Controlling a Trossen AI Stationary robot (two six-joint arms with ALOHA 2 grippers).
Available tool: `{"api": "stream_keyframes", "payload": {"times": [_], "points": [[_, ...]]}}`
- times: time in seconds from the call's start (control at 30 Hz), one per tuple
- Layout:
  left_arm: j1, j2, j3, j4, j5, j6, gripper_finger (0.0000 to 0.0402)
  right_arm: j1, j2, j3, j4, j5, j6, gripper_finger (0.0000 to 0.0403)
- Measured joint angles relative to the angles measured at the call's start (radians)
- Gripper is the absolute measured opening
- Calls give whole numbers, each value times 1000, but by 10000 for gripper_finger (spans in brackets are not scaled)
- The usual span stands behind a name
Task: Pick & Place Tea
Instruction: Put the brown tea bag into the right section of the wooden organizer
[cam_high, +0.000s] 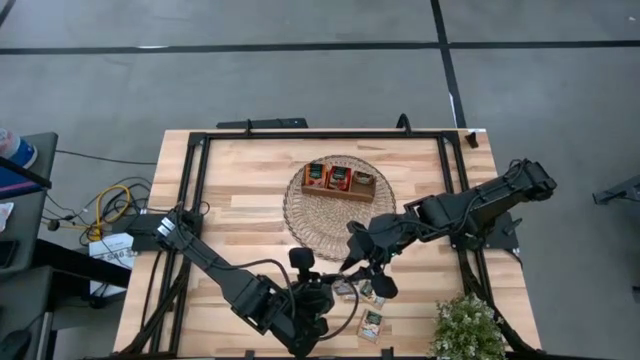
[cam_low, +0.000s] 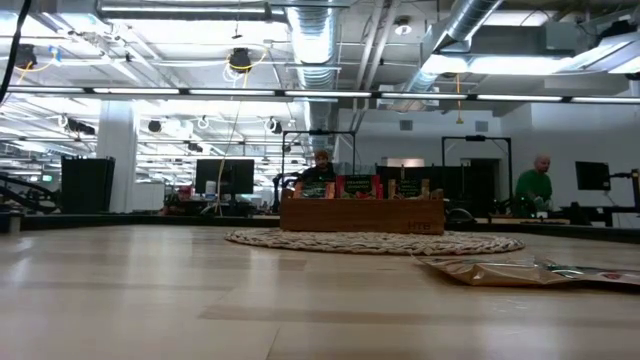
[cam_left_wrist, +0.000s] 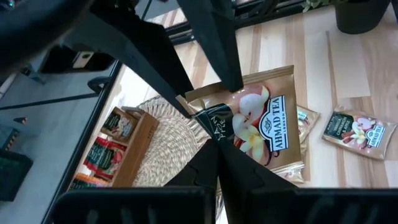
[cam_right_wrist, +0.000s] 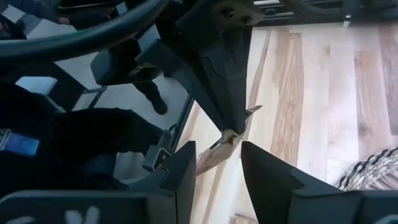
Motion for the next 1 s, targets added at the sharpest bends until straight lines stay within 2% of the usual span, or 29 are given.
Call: {"api": "stream_keyframes", "payload": {"times": [0.27, 0.43, 0.63, 0.77, 1.0], "points": [[0, 0, 0, 61, 0, 63, 0, -13, 0, 0, 0, -4, -6, 90], [0, 0, 0, 64, 1, 63, 0, -20, 0, 1, -14, -4, -22, 15], [2, 0, 0, 82, 5, 31, 6, -19, -1, 1, -22, 1, -19, 2], [10, 0, 0, 83, 11, -1, 41, -19, -1, 1, -25, 7, -17, 1], [0, -1, 0, 88, 10, -12, 138, -19, -1, 1, -56, 42, -16, 0]]}}
